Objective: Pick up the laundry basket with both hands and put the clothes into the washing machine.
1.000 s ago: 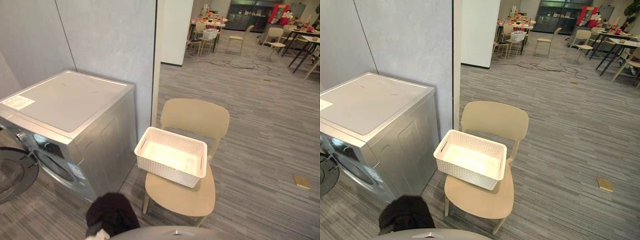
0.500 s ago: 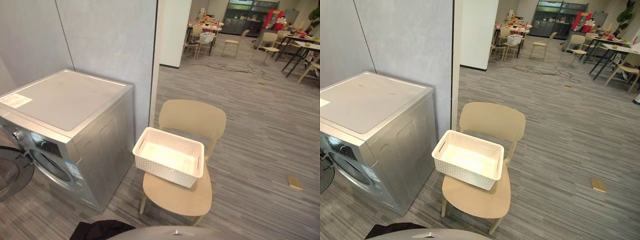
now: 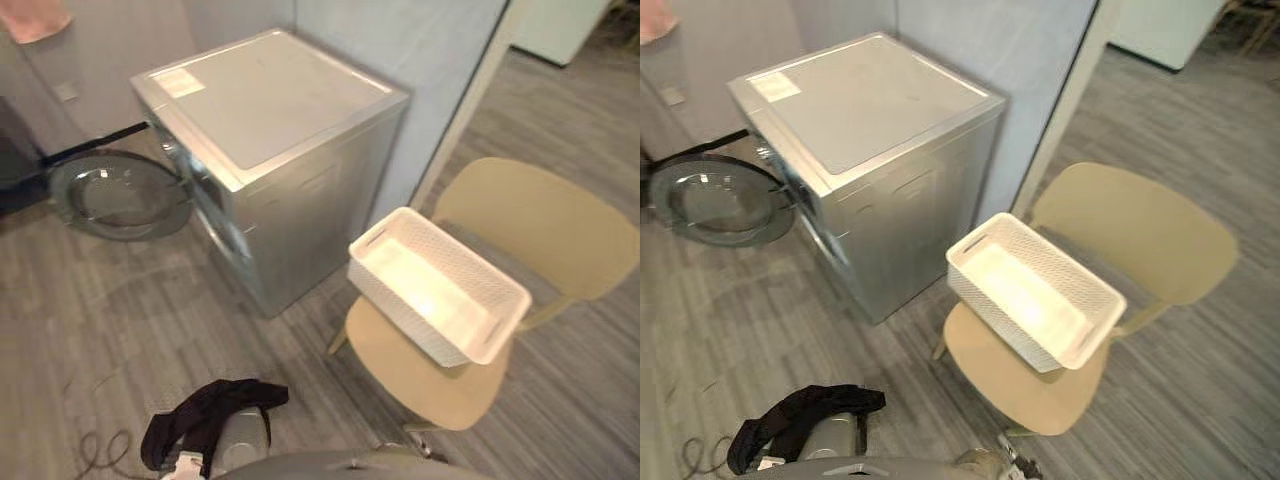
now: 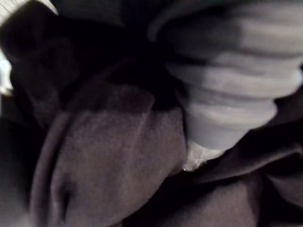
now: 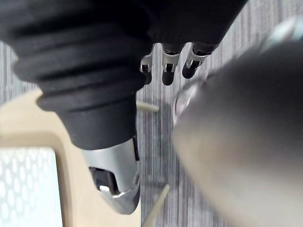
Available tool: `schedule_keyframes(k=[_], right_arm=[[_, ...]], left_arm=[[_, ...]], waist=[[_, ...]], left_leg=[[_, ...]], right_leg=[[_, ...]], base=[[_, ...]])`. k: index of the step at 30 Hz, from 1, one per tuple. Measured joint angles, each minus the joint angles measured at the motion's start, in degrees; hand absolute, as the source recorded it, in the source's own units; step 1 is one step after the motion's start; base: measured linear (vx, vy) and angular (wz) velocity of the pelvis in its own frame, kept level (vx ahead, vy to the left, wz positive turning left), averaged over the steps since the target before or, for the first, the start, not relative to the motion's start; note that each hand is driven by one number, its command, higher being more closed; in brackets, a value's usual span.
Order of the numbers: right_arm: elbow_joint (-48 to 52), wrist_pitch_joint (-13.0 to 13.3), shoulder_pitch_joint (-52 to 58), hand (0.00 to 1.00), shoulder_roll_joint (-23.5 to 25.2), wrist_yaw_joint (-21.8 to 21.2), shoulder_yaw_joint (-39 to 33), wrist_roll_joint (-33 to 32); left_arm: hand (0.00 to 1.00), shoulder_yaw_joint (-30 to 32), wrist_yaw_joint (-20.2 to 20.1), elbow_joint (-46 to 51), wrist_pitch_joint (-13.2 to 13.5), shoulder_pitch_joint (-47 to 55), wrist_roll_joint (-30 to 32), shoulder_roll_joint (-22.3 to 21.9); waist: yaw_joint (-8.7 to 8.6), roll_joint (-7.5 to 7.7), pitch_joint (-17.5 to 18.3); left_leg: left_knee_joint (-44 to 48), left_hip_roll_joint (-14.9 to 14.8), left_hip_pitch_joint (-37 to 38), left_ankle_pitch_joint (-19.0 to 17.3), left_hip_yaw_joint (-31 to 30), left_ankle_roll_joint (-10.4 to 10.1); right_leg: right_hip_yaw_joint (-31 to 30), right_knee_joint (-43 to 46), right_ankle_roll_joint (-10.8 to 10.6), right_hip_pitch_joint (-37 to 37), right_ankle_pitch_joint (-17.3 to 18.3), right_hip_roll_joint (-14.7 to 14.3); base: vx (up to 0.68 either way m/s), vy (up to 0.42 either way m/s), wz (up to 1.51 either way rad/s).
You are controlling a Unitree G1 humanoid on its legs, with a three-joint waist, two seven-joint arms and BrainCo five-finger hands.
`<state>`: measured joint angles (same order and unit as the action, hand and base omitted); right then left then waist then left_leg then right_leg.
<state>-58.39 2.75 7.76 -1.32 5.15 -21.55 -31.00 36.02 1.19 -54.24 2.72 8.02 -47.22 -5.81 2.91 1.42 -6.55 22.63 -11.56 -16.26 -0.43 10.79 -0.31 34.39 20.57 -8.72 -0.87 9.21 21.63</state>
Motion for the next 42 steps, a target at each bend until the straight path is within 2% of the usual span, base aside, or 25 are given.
schedule_keyframes(k=[2,3,4,6,8,11,12,14,15,16,17,18,19,22,24,27,29,30,31,32,34,35,36,39,42], right_arm=[[1.1,-0.2,-0.1,0.00,-0.1,0.7,-0.2,0.0],[1.1,-0.1,-0.2,0.00,0.2,1.0,-1.1,0.0],[0.6,-0.4,-1.3,0.00,1.0,1.1,-2.3,0.0],[-1.0,-0.6,-2.6,0.00,2.0,0.5,-2.2,0.0],[-1.5,-0.7,-3.4,0.00,2.0,0.3,-2.2,0.0],[-2.5,-0.7,-4.0,0.00,1.2,0.3,-2.2,0.0],[-2.8,-0.6,-4.4,0.00,-0.2,0.2,-2.2,-0.1],[-3.4,-0.5,-5.4,0.00,-2.5,0.1,-2.5,-0.1],[-3.6,-0.6,-4.7,0.00,-3.4,0.2,-3.4,-0.2],[-2.3,-0.1,-4.6,0.00,-5.5,0.2,-3.4,-0.2],[-1.7,0.0,-5.2,0.00,-5.6,0.1,-3.6,-0.2],[-1.1,-0.2,-5.7,0.00,-4.7,-0.1,-3.9,-0.2],[-1.1,-0.5,-5.7,0.00,-3.0,-0.3,-4.1,-0.2],[-0.5,-0.8,-4.9,0.00,1.1,-1.3,-4.2,-0.8],[0.5,-1.2,-3.6,0.00,2.1,-1.4,-4.1,-1.3],[1.1,-1.6,-0.5,0.00,2.6,-1.4,-5.4,-2.0],[0.5,-1.8,2.3,0.00,3.1,-1.3,-5.7,-2.7],[0.2,-1.9,3.0,0.00,3.3,-1.3,-5.6,-2.6],[-0.3,-1.8,3.9,0.00,3.0,-1.3,-6.0,-2.9],[-0.7,-1.8,4.3,0.00,2.3,-1.3,-6.6,-2.6],[-0.4,-1.7,4.4,0.00,1.5,-1.4,-6.8,-2.6],[-0.3,-1.7,4.4,0.00,1.3,-1.3,-6.8,-2.6],[-0.1,-1.7,4.3,0.00,1.1,-1.3,-6.8,-2.6],[0.8,-1.6,2.3,0.00,0.1,-1.3,-3.3,-2.6],[1.5,-1.5,0.0,0.00,-0.3,-1.3,0.1,-2.6]], left_arm=[[1.00,0.1,0.4,-0.2,0.3,-0.3,0.0,0.1],[1.00,0.1,0.9,-0.5,0.3,-0.7,-0.1,0.5],[1.00,-0.4,1.2,-1.2,0.2,-1.3,-0.3,1.7],[1.00,-3.7,1.3,-2.7,0.2,-1.5,-0.5,4.4],[1.00,-7.8,1.4,-3.8,0.1,-2.6,-0.5,6.1],[1.00,-12.3,1.6,-5.1,0.0,-4.0,-0.4,7.2],[1.00,-14.8,1.7,-5.2,-0.1,-4.1,-0.1,6.7],[1.00,-17.2,1.7,-5.2,-0.3,-4.1,0.1,6.7],[1.00,-18.9,1.6,-5.0,-0.3,-4.0,0.3,6.9],[1.00,-19.9,1.7,-4.8,-0.1,-2.7,0.4,6.6],[1.00,-20.4,1.7,-5.3,-0.2,-2.5,0.9,6.7],[1.00,-20.2,1.8,-5.3,0.0,-2.6,1.4,7.7],[1.00,-18.9,1.8,-4.7,0.1,-2.5,1.7,7.9],[1.00,-16.9,1.4,-4.4,-0.5,-2.5,3.3,6.9],[1.00,-15.2,0.9,-4.1,-0.7,-3.4,4.7,6.5],[1.00,-12.9,0.5,-3.4,-0.7,-5.6,6.1,4.7],[1.00,-11.6,-0.1,-2.6,-0.6,-5.9,6.6,3.6],[1.00,-11.2,-0.3,-2.6,-0.6,-5.8,6.9,3.5],[1.00,-11.0,-0.4,-2.6,-0.6,-5.7,6.9,3.0],[1.00,-10.9,-0.6,-2.6,-0.7,-5.0,7.0,1.9],[1.00,-10.4,-0.8,-2.6,-0.9,-5.3,7.1,1.0],[1.00,-9.9,-0.8,-2.5,-1.0,-5.8,7.1,0.7],[1.00,-9.0,-1.0,-2.4,-1.0,-6.5,7.1,0.5],[1.00,-8.6,-1.2,-2.5,-1.1,-5.7,7.1,1.0],[1.00,-8.0,-1.2,-2.4,-0.9,-5.2,7.0,1.7]], waist=[[-0.22,-0.47,-0.1],[-0.25,-0.80,-0.1],[-0.13,0.66,-0.8],[-0.36,1.83,-0.6],[-0.59,1.49,-0.7],[-0.34,0.32,0.0],[-0.56,-0.53,0.3],[-1.30,-1.35,0.7],[-1.34,-0.27,0.9],[-0.65,-3.95,1.6],[-0.93,-4.02,1.1],[-1.31,-4.10,0.3],[-1.00,-3.56,-0.1],[-1.38,0.11,-0.9],[-1.35,0.62,-1.1],[-2.87,0.09,-1.0],[-3.18,-0.08,-0.7],[-3.40,0.14,-0.1],[-2.93,0.03,1.1],[-3.04,-1.92,2.7],[-3.96,-3.52,3.5],[-3.83,-3.93,3.1],[-2.79,-4.35,2.7],[-1.51,-4.01,2.0],[-0.64,-3.07,1.9]], left_leg=[[-1.5,-4.2,3.6,-3.2,0.5,-2.4],[-3.2,-3.5,4.9,-4.9,0.6,-5.9],[-4.0,-1.5,5.1,-4.2,0.2,-7.2],[-3.2,0.0,4.1,-4.6,-1.0,-7.4],[-0.7,1.3,3.0,-6.0,-3.0,-7.1],[2.4,3.7,1.1,-8.2,-4.4,-5.7],[3.1,6.0,0.0,-9.8,-4.8,-4.7],[1.4,9.6,-0.4,-10.0,-6.1,-4.3],[1.1,13.2,1.2,-10.2,-6.2,-3.2],[0.1,12.9,3.8,-12.5,-7.4,-2.5],[-0.7,13.6,5.2,-11.6,-8.0,0.5],[-2.4,14.2,7.8,-10.9,-9.0,1.2],[-3.7,14.0,9.4,-10.4,-10.0,2.2],[-6.2,14.2,12.3,-10.2,-10.5,2.8],[-7.1,13.9,13.4,-10.4,-11.1,3.0],[-7.9,13.1,14.1,-11.4,-14.0,1.9],[-7.4,12.7,16.0,-13.5,-16.8,0.8],[-6.5,12.6,16.1,-14.4,-17.5,0.3],[-3.5,11.1,16.1,-17.1,-17.7,-0.7],[0.5,8.8,15.3,-18.9,-16.9,-2.1],[12.8,6.7,10.6,-19.2,-15.3,-3.1],[17.8,6.1,9.0,-18.3,-15.4,-4.8],[28.5,4.9,5.5,-15.0,-15.6,-8.5],[42.0,2.4,-0.5,-14.9,-14.5,-6.9],[28.4,-2.5,-4.3,-16.3,-13.1,-4.1]], right_leg=[[2.6,-0.8,-1.4,-2.4,-1.3,0.5],[3.1,-2.2,-2.2,-3.4,-2.5,0.5],[2.8,-5.5,-1.4,-4.4,-4.5,0.0],[1.3,-10.5,-0.4,-6.1,-6.6,-1.6],[1.3,-12.6,-1.0,-8.0,-9.8,-1.8],[2.6,-12.1,-1.9,-8.9,-10.6,0.5],[2.9,-8.6,-1.8,-8.3,-10.7,3.3],[4.0,-3.8,1.0,-6.8,-12.6,7.2],[3.3,0.9,8.1,-3.7,-15.3,11.9],[0.0,5.9,16.0,-0.4,-19.4,11.9],[-4.1,8.7,17.7,1.2,-20.3,12.3],[-13.2,16.9,13.0,4.5,-14.7,9.5],[-18.4,25.1,9.8,7.7,-6.6,3.4],[-18.1,30.3,9.4,13.8,4.5,-8.1],[-18.0,25.3,8.8,17.3,6.6,-13.5],[-22.5,9.6,8.5,18.6,4.9,-19.2],[-25.8,5.3,10.6,15.9,3.3,-19.6],[-26.0,2.6,10.1,14.2,2.7,-19.3],[-22.7,0.5,9.3,12.1,-2.3,-19.3],[-20.7,0.1,10.3,11.0,-1.2,-21.0],[-19.1,-1.1,10.8,8.2,0.6,-22.8],[-18.7,-1.5,11.1,6.8,1.1,-23.4],[-18.7,-2.0,11.8,3.8,2.0,-24.6],[-22.9,-3.1,12.4,-1.7,3.6,-26.1],[-30.2,-4.1,10.9,-2.5,4.2,-25.5]], base=[[0.06,0.225,0.67],[0.09,0.317,0.47],[0.09,0.312,0.38],[0.05,0.194,0.33],[0.00,0.162,0.39],[-0.08,0.187,0.31],[-0.12,0.210,0.46],[-0.10,0.308,0.68],[0.08,0.376,0.41],[0.17,0.306,0.27],[0.20,0.247,0.15],[0.13,0.180,0.41],[0.09,0.155,0.44],[0.07,0.050,0.27],[0.10,-0.017,0.13],[0.14,-0.087,0.61],[0.30,-0.201,0.81],[0.38,-0.257,0.65],[0.50,-0.294,0.45],[0.51,-0.272,0.43],[0.38,-0.165,0.52],[0.38,-0.142,0.28],[0.42,-0.121,-0.23],[0.29,-0.009,-0.70],[0.22,0.127,-1.14]])
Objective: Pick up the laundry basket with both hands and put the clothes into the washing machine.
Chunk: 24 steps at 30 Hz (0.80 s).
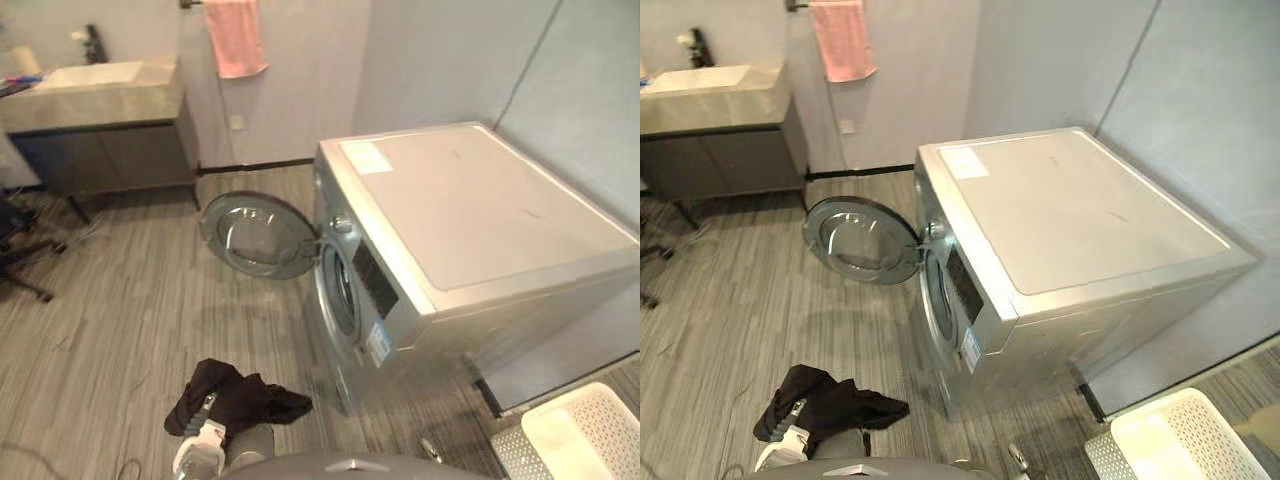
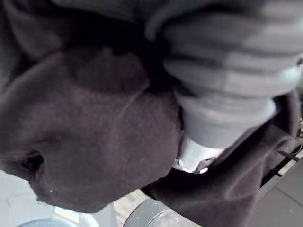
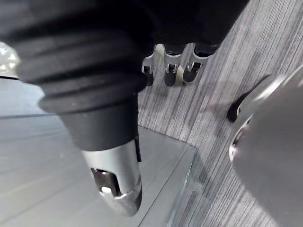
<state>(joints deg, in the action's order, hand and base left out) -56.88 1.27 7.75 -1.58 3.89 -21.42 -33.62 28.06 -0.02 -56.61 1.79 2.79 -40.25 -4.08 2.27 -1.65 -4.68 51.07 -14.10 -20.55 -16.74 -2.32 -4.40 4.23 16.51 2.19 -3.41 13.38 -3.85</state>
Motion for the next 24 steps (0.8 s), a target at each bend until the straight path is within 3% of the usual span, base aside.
schedule_keyframes(k=[1,2,4,6,7,8,9,10,12,13,14,17,19,20,21,22,24], right_arm=[[0.2,0.0,-0.4,0.00,0.0,0.0,1.1,0.0],[0.2,0.1,-0.6,0.00,0.0,0.0,1.4,0.0],[0.2,0.2,-1.0,0.00,-0.3,0.1,1.5,0.2],[1.5,0.1,0.5,0.00,-0.5,0.0,1.5,0.3],[1.6,-0.1,1.3,0.00,0.4,0.0,1.3,0.8],[1.6,-0.2,1.5,0.00,0.8,0.0,1.3,0.8],[2.0,-0.3,2.9,0.00,3.5,-0.2,0.6,1.3],[1.9,-0.3,3.1,0.00,4.2,-0.3,-0.3,1.3],[1.8,-0.6,1.8,0.00,4.1,-1.3,-2.5,1.4],[1.8,-1.0,0.4,0.00,4.2,-2.1,-3.8,1.6],[2.0,-1.0,-0.6,0.00,4.2,-2.2,-4.3,2.1],[1.8,-1.0,-1.3,0.00,3.8,-2.2,-4.3,2.5],[1.7,-0.9,-1.6,0.00,3.4,-2.6,-4.0,2.5],[1.4,-0.9,-1.7,0.00,3.2,-2.6,-4.1,2.5],[-0.5,-0.6,-3.1,0.00,2.8,-2.6,-4.5,2.6],[-2.4,-0.4,-3.6,0.00,2.1,-2.6,-4.8,2.6],[-5.3,-0.3,-3.0,0.00,0.1,-2.5,-7.8,2.8]], left_arm=[[1.00,1.3,0.1,0.0,0.1,0.3,-0.1,0.1],[1.00,1.8,0.1,0.0,0.1,0.5,-0.2,0.0],[1.00,1.6,0.4,-0.1,0.6,1.8,-0.2,-0.4],[1.00,0.8,0.7,-0.5,0.6,3.3,-0.2,-0.6],[1.00,0.2,0.7,-1.1,0.5,4.3,-0.1,0.5],[1.00,0.1,0.7,-1.4,0.5,4.3,0.0,0.9],[1.00,-0.4,0.8,-2.7,0.7,3.6,0.0,3.2],[1.00,-1.3,0.8,-3.3,0.6,2.1,0.3,3.9],[1.00,-1.7,0.8,-4.1,0.6,0.9,1.7,3.9],[1.00,-1.8,0.9,-4.3,0.6,0.6,2.2,3.8],[1.00,-2.0,1.0,-4.3,0.6,0.3,2.2,3.6],[1.00,-1.5,1.1,-4.2,0.6,-0.6,2.2,3.5],[1.00,0.1,0.9,-4.5,0.5,-0.5,2.2,3.4],[1.00,0.5,0.9,-4.9,0.5,-0.5,2.2,3.4],[1.00,0.6,0.7,-6.1,0.5,-0.5,2.2,3.5],[1.00,0.0,0.4,-8.3,0.4,-1.2,2.2,3.9],[1.00,-1.9,0.2,-10.1,-0.7,-2.3,2.3,3.1]], waist=[[0.59,0.59,0.1],[1.04,0.72,0.2],[2.18,0.53,0.7],[2.40,-0.58,2.3],[2.69,0.45,3.9],[2.60,1.15,4.1],[1.04,4.75,6.3],[0.84,5.37,6.6],[1.28,5.21,6.6],[1.46,4.83,6.3],[1.09,4.11,5.9],[0.56,3.53,5.6],[0.43,3.02,5.5],[0.43,2.86,5.5],[0.29,2.72,5.6],[-0.89,2.18,5.6],[-2.39,1.07,5.0]], left_leg=[[-10.7,-0.6,0.9,0.3,-2.9,0.0],[-15.7,-0.5,1.7,0.8,-5.2,-0.2],[-26.9,-0.2,4.6,3.2,-14.1,-2.9],[-27.5,-0.3,5.2,5.2,-12.5,-6.1],[-24.3,2.9,5.2,7.0,-9.5,-8.5],[-24.0,3.7,5.1,6.7,-9.0,-8.0],[-23.1,8.0,4.5,5.4,-7.9,-6.0],[-22.1,9.7,4.5,4.7,-6.4,-4.6],[-23.1,10.2,6.2,4.1,-2.0,-2.6],[-25.8,10.1,8.8,4.6,2.1,-0.8],[-28.5,9.6,11.8,5.0,5.9,0.2],[-33.0,8.9,16.6,5.5,12.5,1.1],[-35.0,7.6,20.1,4.6,20.0,1.6],[-35.6,7.5,20.7,4.5,21.4,1.4],[-36.9,6.7,21.5,4.9,25.2,0.7],[-38.5,6.5,21.7,5.8,26.4,0.2],[-43.7,7.3,23.4,9.3,22.9,0.3]], right_leg=[[-3.9,1.0,-1.0,0.5,1.4,0.6],[-6.1,1.6,-1.3,0.7,2.4,0.8],[-12.6,5.1,-4.1,1.8,5.9,2.4],[-15.6,5.7,-6.7,1.1,7.9,3.5],[-18.7,6.4,-9.3,0.5,9.8,6.9],[-19.1,6.2,-9.5,0.4,9.8,7.7],[-19.6,4.6,-9.5,-0.3,7.6,12.3],[-20.5,4.7,-8.8,0.3,4.2,14.1],[-22.5,8.6,-7.3,4.0,-1.1,15.1],[-21.5,12.6,-5.9,7.7,-5.1,16.0],[-16.5,16.3,-4.5,10.4,-7.2,17.4],[-1.0,22.5,-4.7,13.5,-5.8,19.5],[9.7,21.5,-6.0,13.9,-1.6,17.5],[10.8,19.7,-6.3,13.9,-0.6,16.6],[10.8,13.7,-6.4,14.0,0.5,14.0],[12.5,7.4,-5.1,12.4,0.0,12.8],[13.3,4.4,-4.3,11.2,-2.5,11.2]], base=[[0.22,0.235,-1.31],[0.29,0.402,-1.47],[0.33,0.522,-1.43],[0.30,0.534,-1.02],[0.36,0.615,-0.79],[0.43,0.667,-0.37],[0.34,0.465,0.14],[0.37,0.545,-0.14],[0.20,0.390,-0.82],[0.12,0.350,-1.38],[0.12,0.402,-1.38],[0.02,0.192,-1.24],[0.01,0.046,-1.74],[0.06,-0.030,-1.90],[0.08,-0.101,-1.52],[0.08,-0.109,-1.17],[0.09,-0.102,-0.28]])
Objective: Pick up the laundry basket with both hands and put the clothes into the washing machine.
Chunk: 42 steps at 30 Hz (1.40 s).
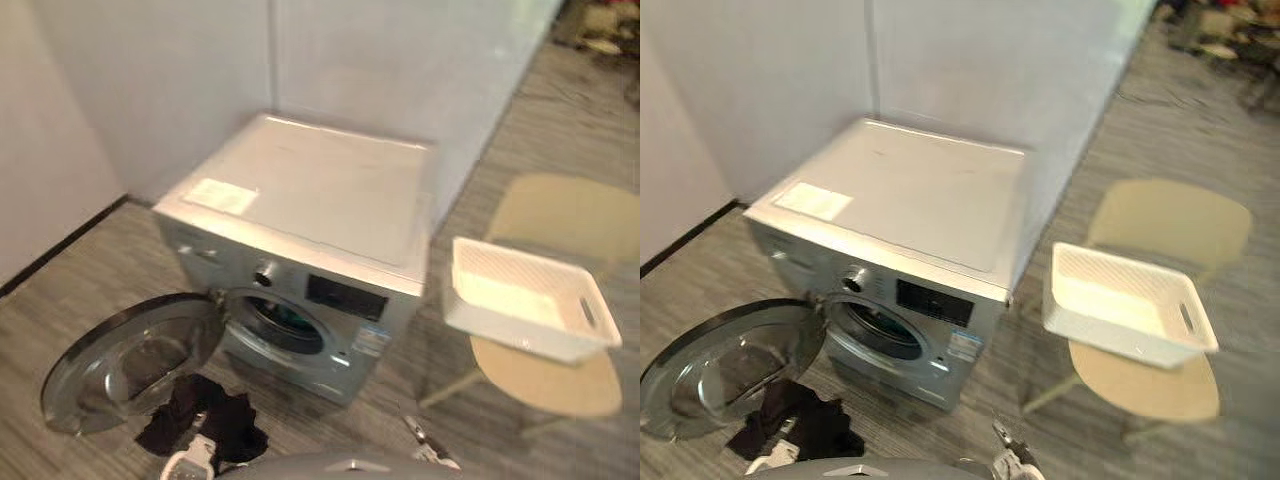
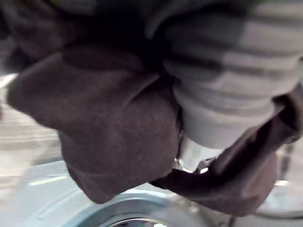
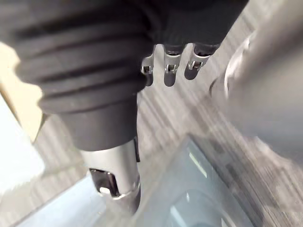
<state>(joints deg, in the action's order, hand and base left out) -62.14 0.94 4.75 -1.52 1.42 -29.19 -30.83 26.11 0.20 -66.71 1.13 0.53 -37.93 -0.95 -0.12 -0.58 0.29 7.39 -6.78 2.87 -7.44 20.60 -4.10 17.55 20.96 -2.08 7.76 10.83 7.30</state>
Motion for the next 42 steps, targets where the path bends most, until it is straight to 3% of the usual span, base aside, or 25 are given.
schedule_keyframes(k=[1,3,5,7,8,10,12,13,16,17,18,19,21,24,26,29,31,34,38,42], right_arm=[[-0.8,-0.1,0.8,0.00,-0.4,0.0,-2.5,0.7],[-2.4,-0.6,2.4,0.00,-0.6,0.1,-4.5,1.8],[-2.4,-0.8,3.1,0.00,0.4,0.2,-6.3,2.0],[-1.7,-0.7,4.1,0.00,0.9,0.2,-6.4,2.1],[-1.5,-0.7,3.9,0.00,0.5,0.3,-5.7,2.0],[-1.1,-0.7,3.5,0.00,-0.7,0.4,-3.4,2.0],[-1.4,-0.7,2.2,0.00,-0.6,0.4,-4.3,2.0],[-1.0,-0.7,1.7,0.00,-0.4,0.4,-3.6,2.0],[0.7,-0.6,2.7,0.00,-0.4,0.3,-1.8,2.0],[0.4,-0.6,2.7,0.00,-0.8,0.3,-1.1,2.0],[0.5,-0.7,2.7,0.00,-0.4,0.3,0.0,2.2],[0.7,-0.5,2.9,0.00,0.8,0.3,0.2,2.7],[0.4,-0.2,2.9,0.00,1.3,0.3,0.6,3.8],[0.9,0.0,1.5,0.00,0.7,0.0,2.8,6.1],[3.1,0.1,0.3,0.00,-0.3,0.0,6.7,6.5],[7.5,0.5,-1.7,0.00,-1.7,0.0,10.9,6.3],[10.1,0.6,-3.0,0.00,-1.8,0.0,12.3,5.0],[13.7,1.0,-3.1,0.00,-1.9,0.1,15.5,1.9],[17.7,1.7,-3.3,0.00,-2.0,0.5,17.8,0.2],[22.2,2.9,-5.1,0.00,-2.5,1.7,18.4,-3.9]], left_arm=[[1.00,0.1,-0.3,-0.1,-0.1,-0.9,0.3,-1.0],[1.00,0.3,-0.4,0.2,-0.1,-1.2,2.2,-1.9],[1.00,0.1,-0.4,1.6,0.0,-1.1,2.2,-2.1],[1.00,-0.9,-0.5,5.0,0.1,-1.4,2.2,-2.7],[1.00,-2.0,-0.6,6.2,0.2,-1.3,2.2,-3.3],[1.00,-4.2,-0.7,8.4,0.8,-0.1,2.1,-3.7],[1.00,-6.3,-0.9,9.0,1.5,0.7,2.0,-3.3],[1.00,-7.1,-1.0,9.4,1.5,1.2,2.0,-3.1],[1.00,-8.0,-0.9,9.6,1.5,2.4,2.1,-3.2],[1.00,-9.8,-0.9,9.4,1.5,3.0,2.1,-2.8],[1.00,-11.0,-0.8,8.5,1.3,3.1,2.2,-0.7],[1.00,-11.3,-0.7,7.7,1.4,2.9,2.3,0.4],[1.00,-13.9,-0.6,7.1,1.3,2.3,2.8,2.0],[1.00,-18.2,-0.6,7.7,1.3,1.5,3.4,2.6],[1.00,-20.7,-0.5,10.6,1.3,-0.3,3.3,2.5],[1.00,-24.8,-0.1,15.3,1.4,-4.2,2.4,1.4],[1.00,-27.3,0.4,17.4,1.3,-7.1,2.0,0.7],[1.00,-30.3,1.1,21.2,1.3,-10.2,2.0,-0.2],[1.00,-33.6,2.5,24.1,1.3,-15.6,2.0,-1.6],[1.00,-33.9,6.5,28.1,1.9,-25.1,-1.5,-2.2]], waist=[[-0.19,-1.16,-0.8],[0.12,-1.86,-1.4],[-0.05,-0.84,-1.9],[0.09,-0.23,-2.8],[1.16,-1.69,-3.4],[1.91,-2.83,-3.6],[1.97,-2.74,-3.6],[2.01,-2.73,-3.6],[2.07,-3.06,-3.5],[2.39,-3.45,-3.4],[2.05,-2.17,-3.1],[1.50,-0.44,-2.9],[1.53,0.73,-3.0],[1.78,0.34,-5.1],[2.06,0.39,-8.6],[2.09,-0.74,-13.1],[2.05,-0.47,-16.5],[1.70,1.10,-19.2],[1.73,2.32,-21.3],[1.86,3.59,-24.2]], left_leg=[[-2.2,-0.1,1.3,0.9,-0.4,-0.6],[-1.8,-0.6,2.3,1.6,-0.2,-1.0],[4.3,-1.4,1.2,1.4,-0.9,-0.9],[24.4,-4.9,-7.0,0.0,-5.0,-0.6],[35.1,-6.8,-11.4,1.5,-8.6,0.4],[43.6,-7.5,-15.7,0.5,-13.0,0.3],[39.5,-6.7,-17.0,-2.3,-14.4,-0.3],[31.6,-6.6,-16.5,-3.0,-14.7,0.0],[15.1,-4.5,-13.9,-1.0,-20.3,-0.6],[12.8,-3.6,-13.0,0.4,-22.0,-4.1],[12.3,-1.6,-12.4,-0.8,-19.7,-2.1],[12.5,0.3,-12.1,-1.1,-18.8,-1.5],[13.1,2.0,-12.8,-2.0,-17.5,-0.3],[14.3,3.2,-12.7,-2.3,-16.0,0.6],[17.1,2.5,-14.2,-2.3,-16.0,0.6],[23.4,0.9,-23.0,-2.3,-16.4,0.6],[26.9,-0.2,-27.9,-2.5,-16.8,0.7],[31.5,-1.4,-34.4,-5.7,-17.4,0.2],[37.4,-1.9,-44.2,-6.5,-19.3,-0.3],[43.4,-2.0,-54.6,-6.2,-20.9,-0.3]], right_leg=[[-0.6,-0.9,0.2,-0.5,-0.1,-1.0],[-1.1,-2.4,0.5,-2.1,-0.2,-1.8],[-1.2,-4.1,0.9,-4.6,0.1,-1.7],[-1.0,-5.0,1.5,-6.9,1.2,-2.2],[-1.9,-5.1,1.9,-8.4,1.6,-3.6],[-3.5,-5.0,2.1,-10.0,2.1,-4.3],[-5.8,-5.2,1.5,-10.0,2.0,-3.9],[-7.5,-5.3,0.9,-9.7,2.1,-3.5],[-10.1,-5.1,-2.0,-9.3,2.9,-2.6],[-12.3,-4.2,-3.5,-8.9,3.8,-2.4],[-14.5,-4.6,-4.0,-8.9,3.9,-0.4],[-15.2,-5.7,-4.8,-9.1,3.1,1.5],[-15.9,-7.0,-4.6,-9.1,2.2,3.1],[-16.9,-6.7,-5.4,-8.7,-0.1,4.3],[-16.7,-2.6,-5.7,-6.3,0.1,4.2],[-14.9,4.4,-6.8,2.0,1.3,3.2],[-14.9,9.1,-7.0,7.1,3.3,2.4],[-15.0,16.8,-6.9,14.5,8.9,2.2],[-15.0,26.1,-6.2,24.9,11.8,2.2],[-15.3,34.8,-5.1,35.6,13.8,2.3]], base=[[0.09,-0.088,-0.11],[0.06,-0.082,-0.14],[0.03,-0.084,0.00],[-0.04,-0.071,0.05],[-0.03,-0.013,-0.24],[0.05,0.097,-0.51],[0.09,0.138,-0.68],[0.14,0.208,-0.69],[0.22,0.339,-0.52],[0.22,0.300,-0.62],[0.24,0.271,-0.56],[0.23,0.249,-0.26],[0.21,0.247,-0.10],[0.14,0.161,-0.12],[0.01,0.043,-0.08],[-0.13,-0.014,0.03],[-0.23,-0.046,-0.01],[-0.21,-0.055,0.04],[-0.25,-0.063,0.09],[-0.18,-0.036,0.06]])
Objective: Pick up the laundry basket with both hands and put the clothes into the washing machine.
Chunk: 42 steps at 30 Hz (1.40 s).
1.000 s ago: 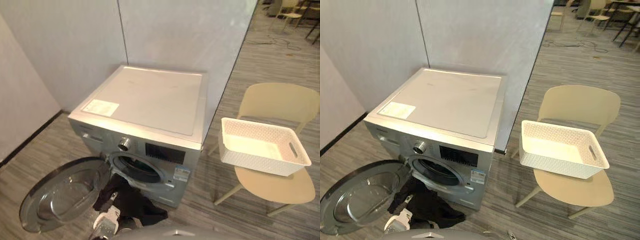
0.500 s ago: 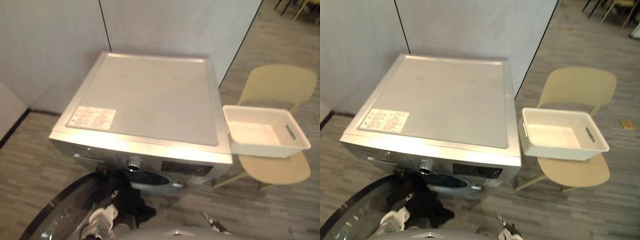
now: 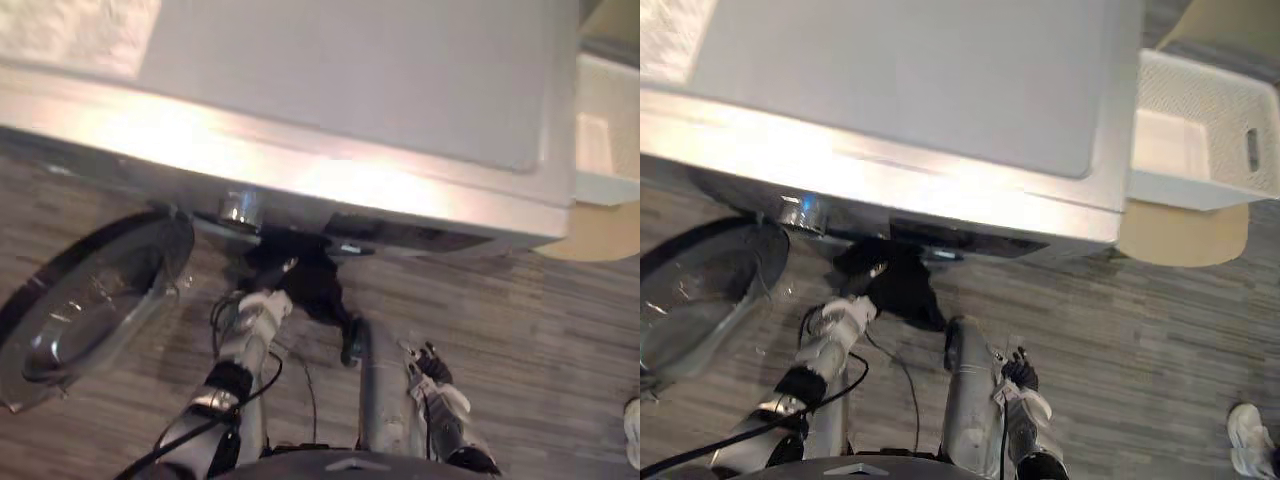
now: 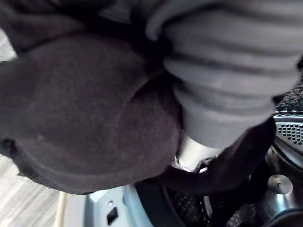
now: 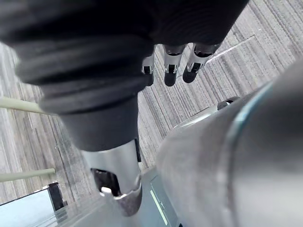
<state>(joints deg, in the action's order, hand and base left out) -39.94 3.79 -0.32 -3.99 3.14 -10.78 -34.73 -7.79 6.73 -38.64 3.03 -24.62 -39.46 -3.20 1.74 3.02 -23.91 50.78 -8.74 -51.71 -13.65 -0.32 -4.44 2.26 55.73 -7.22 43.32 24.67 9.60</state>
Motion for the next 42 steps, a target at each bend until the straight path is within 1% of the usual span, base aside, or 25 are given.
schedule_keyframes(k=[1,3,4,5,6,7,9,12,13,16,18,19,21,22,24,25,27,28,32,33,36,37,39,41,42], right_arm=[[1.3,0.2,-0.3,0.00,-0.1,0.7,0.0,-1.1],[3.3,0.7,-1.1,0.00,-0.3,1.1,-0.1,-2.0],[4.8,1.1,-1.1,0.00,-0.3,1.0,0.0,-2.2],[5.4,1.1,-1.1,0.00,-0.3,1.0,0.1,-2.6],[6.7,1.2,-1.2,0.00,0.1,0.8,0.1,-3.9],[7.9,1.6,-1.2,0.00,0.2,0.6,0.4,-4.5],[8.2,2.5,-1.5,0.00,0.2,0.4,0.5,-5.9],[7.7,2.7,-1.4,0.00,0.1,-0.3,0.4,-6.1],[7.7,2.7,-1.4,0.00,0.0,-0.6,0.4,-6.1],[7.7,2.6,-1.4,0.00,0.0,-1.5,0.4,-6.6],[7.6,2.3,-1.4,0.00,0.0,-1.6,0.4,-6.7],[7.5,2.2,-1.4,0.00,0.1,-1.7,0.4,-7.9],[7.0,2.2,-1.4,0.00,0.2,-1.7,0.4,-8.4],[6.2,2.1,-1.4,0.00,0.3,-1.7,0.5,-8.6],[4.2,2.0,-1.4,0.00,0.8,-1.7,-0.1,-8.9],[3.0,2.0,-1.4,0.00,1.2,-1.6,-0.7,-9.5],[2.0,1.6,-1.3,0.00,1.3,-1.6,-1.0,-10.1],[0.7,1.0,-1.3,0.00,1.3,-1.6,-1.4,-10.2],[0.6,0.8,-1.0,0.00,1.3,-1.5,-1.6,-10.4],[0.8,0.8,-1.0,0.00,1.4,-1.5,-1.9,-10.4],[0.8,0.7,-1.0,0.00,1.7,-1.5,-2.9,-10.4],[0.8,0.8,-1.0,0.00,1.7,-1.6,-2.9,-10.4],[0.8,0.8,-1.0,0.00,1.9,-1.8,-2.9,-10.5],[0.8,0.9,-0.7,0.00,2.6,-2.8,-3.1,-10.7],[0.7,0.9,-0.5,0.00,2.7,-3.4,-3.2,-10.8]], left_arm=[[1.00,0.6,1.0,0.5,0.6,-3.1,-1.4,0.0],[1.00,2.3,2.3,1.9,0.7,-8.6,-3.9,1.2],[1.00,3.5,3.0,2.3,0.9,-12.5,-5.4,3.0],[1.00,4.2,3.2,2.3,0.9,-14.6,-5.9,4.0],[1.00,6.2,3.6,2.3,1.0,-19.3,-6.8,6.3],[1.00,8.0,4.2,2.4,1.4,-23.1,-8.8,8.6],[1.00,10.0,5.2,3.9,2.8,-27.9,-12.6,11.9],[1.00,10.7,5.8,6.4,5.4,-34.1,-16.2,14.5],[1.00,10.7,5.9,6.4,5.9,-35.5,-16.9,14.7],[1.00,10.2,6.9,6.1,7.4,-44.1,-19.0,16.3],[1.00,9.7,6.8,2.8,8.1,-49.3,-19.2,17.4],[1.00,9.3,6.8,-0.2,8.2,-52.4,-19.8,18.6],[1.00,7.8,6.8,-4.4,8.2,-55.3,-21.1,20.1],[1.00,7.1,6.9,-6.3,8.0,-56.5,-21.4,20.6],[1.00,5.8,7.2,-8.4,7.7,-58.2,-22.1,20.7],[1.00,4.6,7.7,-9.4,7.6,-59.7,-23.4,20.6],[1.00,3.9,8.0,-9.1,7.6,-60.4,-24.8,20.7],[1.00,3.1,8.3,-9.3,8.0,-60.6,-26.4,20.4],[1.00,2.4,9.6,-7.9,10.1,-61.4,-28.4,20.0],[0.00,2.2,9.8,-6.6,10.9,-61.6,-29.0,20.0],[0.00,2.0,10.9,-4.7,12.9,-61.8,-28.4,20.4],[0.00,1.8,11.8,-4.7,12.8,-61.8,-25.9,21.1],[0.00,0.8,12.5,-4.4,11.3,-61.9,-15.7,22.2],[0.00,-3.7,13.0,-1.7,7.8,-61.9,-0.3,25.7],[0.00,-4.7,12.9,-1.1,6.7,-61.9,5.0,26.4]], waist=[[0.00,0.15,-0.2],[-0.20,0.28,-1.4],[-0.34,0.54,-1.6],[-0.47,0.78,-1.8],[-0.96,1.32,-2.1],[-1.48,1.57,-2.2],[-1.80,1.97,-3.0],[-1.75,2.02,-3.5],[-1.71,2.02,-3.5],[-2.11,2.03,-3.5],[-2.28,2.04,-3.5],[-2.53,2.07,-3.5],[-2.86,2.07,-3.5],[-3.22,2.07,-3.5],[-3.32,2.07,-3.5],[-3.34,2.07,-3.5],[-3.46,2.08,-3.5],[-3.34,2.08,-3.5],[-3.65,2.20,-3.5],[-3.78,2.29,-3.4],[-3.97,2.39,-3.4],[-4.10,2.39,-3.4],[-4.36,2.39,-3.4],[-4.93,2.41,-3.4],[-4.98,2.46,-3.4]], left_leg=[[1.6,-0.2,-3.2,0.0,-0.4,0.0],[4.2,-0.6,-7.4,0.3,-1.2,0.3],[5.7,-0.9,-10.4,0.4,-1.5,0.2],[6.3,-1.0,-11.7,0.4,-1.6,0.1],[7.4,-1.1,-14.6,0.7,-1.7,0.0],[8.5,-1.5,-17.3,0.8,-2.0,0.0],[9.5,-2.0,-20.0,0.9,-2.3,0.0],[10.1,-2.5,-22.6,1.2,-2.6,-0.1],[10.1,-2.6,-23.0,1.2,-2.6,-0.1],[10.1,-2.9,-24.5,1.4,-2.5,-0.2],[10.2,-3.7,-25.2,1.4,-2.3,-0.2],[10.2,-4.2,-25.5,1.4,-2.1,-0.2],[10.2,-4.9,-25.8,1.4,-1.5,-0.2],[10.2,-5.0,-26.1,1.4,-1.4,-0.2],[10.3,-5.7,-26.7,1.4,-1.4,-0.2],[10.3,-5.8,-27.2,1.4,-1.4,-0.2],[10.5,-5.8,-27.6,1.5,-1.3,-0.3],[10.6,-5.8,-27.7,1.5,-1.3,-0.2],[11.0,-5.8,-28.2,1.6,-1.3,-0.1],[11.1,-5.8,-28.5,1.6,-1.3,0.0],[11.6,-5.7,-28.9,1.7,-1.1,0.2],[11.9,-5.7,-29.0,1.7,-1.2,0.3],[12.2,-5.7,-29.2,1.7,-1.2,0.3],[12.2,-5.7,-29.6,1.8,-1.2,0.3],[12.2,-5.7,-29.7,1.9,-1.2,0.3]], right_leg=[[0.0,1.9,-0.1,3.1,0.1,-0.1],[-0.1,4.5,-0.2,7.0,0.2,-0.7],[-0.3,6.0,-0.2,10.0,0.2,-1.0],[-0.4,6.7,-0.2,11.4,0.2,-1.0],[-0.8,8.1,-0.1,14.6,0.2,-1.3],[-1.0,9.2,-0.1,17.1,0.1,-1.8],[-1.0,9.9,0.0,19.9,-0.1,-2.3],[-0.9,10.1,0.1,22.3,-0.6,-2.9],[-0.9,10.1,0.1,22.7,-0.7,-2.9],[-1.1,10.0,0.3,24.4,-1.1,-3.3],[-1.4,9.8,0.2,25.3,-1.6,-4.1],[-1.5,9.4,0.5,25.8,-2.1,-4.4],[-1.9,9.0,0.5,26.6,-2.7,-5.1],[-2.1,8.9,0.4,27.0,-2.9,-5.2],[-2.3,8.7,0.4,27.6,-3.2,-5.8],[-2.3,8.7,0.5,28.2,-3.4,-5.9],[-2.4,8.9,0.5,28.7,-3.4,-5.9],[-2.5,9.0,0.5,28.8,-3.5,-5.9],[-2.5,9.0,0.4,29.1,-3.8,-5.8],[-2.8,9.0,0.3,29.4,-4.0,-5.7],[-3.2,9.3,0.0,30.0,-4.2,-5.7],[-3.1,9.5,0.0,30.0,-4.2,-5.7],[-3.2,10.0,0.0,30.3,-4.2,-5.6],[-3.4,10.6,0.1,31.0,-4.2,-5.6],[-3.3,10.7,0.1,31.2,-4.2,-5.6]], base=[[-0.17,-0.038,-0.05],[-0.11,-0.039,-0.12],[-0.10,-0.041,-0.16],[-0.09,-0.041,-0.18],[-0.08,-0.043,-0.19],[-0.07,-0.045,-0.22],[-0.05,-0.035,-0.20],[-0.03,-0.043,-0.14],[-0.01,-0.038,-0.08],[-0.01,-0.040,-0.12],[-0.01,-0.034,-0.25],[0.00,-0.026,-0.28],[0.00,-0.021,-0.28],[0.01,-0.017,-0.20],[0.01,-0.013,-0.15],[0.01,-0.009,-0.12],[0.00,-0.001,-0.03],[0.00,0.000,0.00],[0.00,0.000,0.00],[0.00,0.000,0.00],[0.01,0.018,-0.04],[0.00,0.000,0.00],[0.00,0.000,0.00],[0.00,0.000,0.00],[0.00,0.000,0.00]])
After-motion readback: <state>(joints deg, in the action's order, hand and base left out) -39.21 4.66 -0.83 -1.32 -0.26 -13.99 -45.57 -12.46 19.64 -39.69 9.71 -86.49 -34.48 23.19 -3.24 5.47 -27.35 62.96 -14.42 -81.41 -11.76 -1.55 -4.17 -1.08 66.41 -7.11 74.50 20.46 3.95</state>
